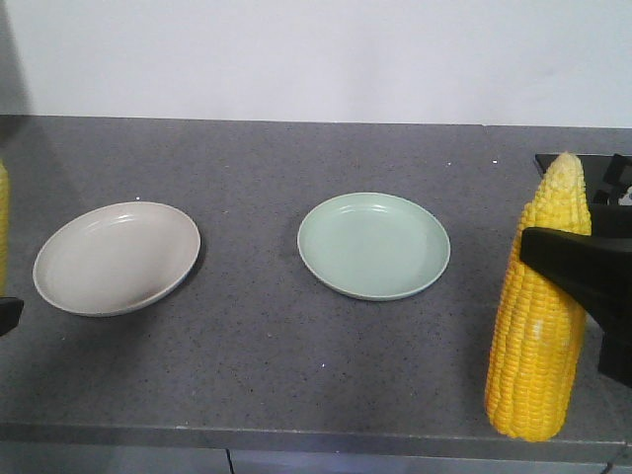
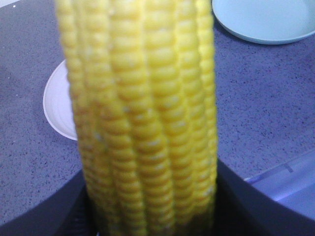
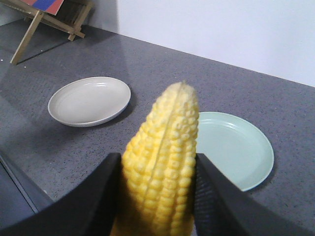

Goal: Distribute corn equally
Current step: 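Drive the base up to the counter with the two empty plates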

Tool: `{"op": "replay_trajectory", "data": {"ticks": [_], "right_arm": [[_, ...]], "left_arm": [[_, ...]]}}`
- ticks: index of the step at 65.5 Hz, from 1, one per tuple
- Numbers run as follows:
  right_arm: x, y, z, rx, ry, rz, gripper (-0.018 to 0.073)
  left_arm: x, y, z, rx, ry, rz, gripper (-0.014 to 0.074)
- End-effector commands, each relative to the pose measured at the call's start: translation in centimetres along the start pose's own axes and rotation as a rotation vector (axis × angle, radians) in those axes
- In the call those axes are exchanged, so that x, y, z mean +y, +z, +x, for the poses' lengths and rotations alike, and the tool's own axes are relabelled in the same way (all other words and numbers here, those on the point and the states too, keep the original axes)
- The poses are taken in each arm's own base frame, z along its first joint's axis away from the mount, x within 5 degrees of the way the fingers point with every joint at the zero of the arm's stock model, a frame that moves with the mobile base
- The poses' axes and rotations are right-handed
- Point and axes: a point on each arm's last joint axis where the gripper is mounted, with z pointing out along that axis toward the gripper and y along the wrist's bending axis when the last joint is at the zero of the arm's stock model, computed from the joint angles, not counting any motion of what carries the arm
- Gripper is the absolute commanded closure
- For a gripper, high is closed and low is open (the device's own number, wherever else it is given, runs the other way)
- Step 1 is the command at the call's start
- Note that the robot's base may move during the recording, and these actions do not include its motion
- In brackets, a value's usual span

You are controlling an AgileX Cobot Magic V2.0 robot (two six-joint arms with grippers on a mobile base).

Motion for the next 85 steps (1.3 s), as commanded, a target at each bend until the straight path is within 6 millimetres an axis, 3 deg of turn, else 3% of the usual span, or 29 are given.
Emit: {"op": "replay_trajectory", "data": {"ticks": [1,85], "right_arm": [[-0.08,-0.44,-1.31,-0.083,0.009,0.023,0.0365],[-0.09,-0.44,-1.32,-0.084,0.009,0.023,0.0365]], "left_arm": [[0.1,-0.62,-1.1,-0.091,-0.001,0.0,0.0293],[0.1,-0.62,-1.1,-0.091,-0.001,0.0,0.0293]]}}
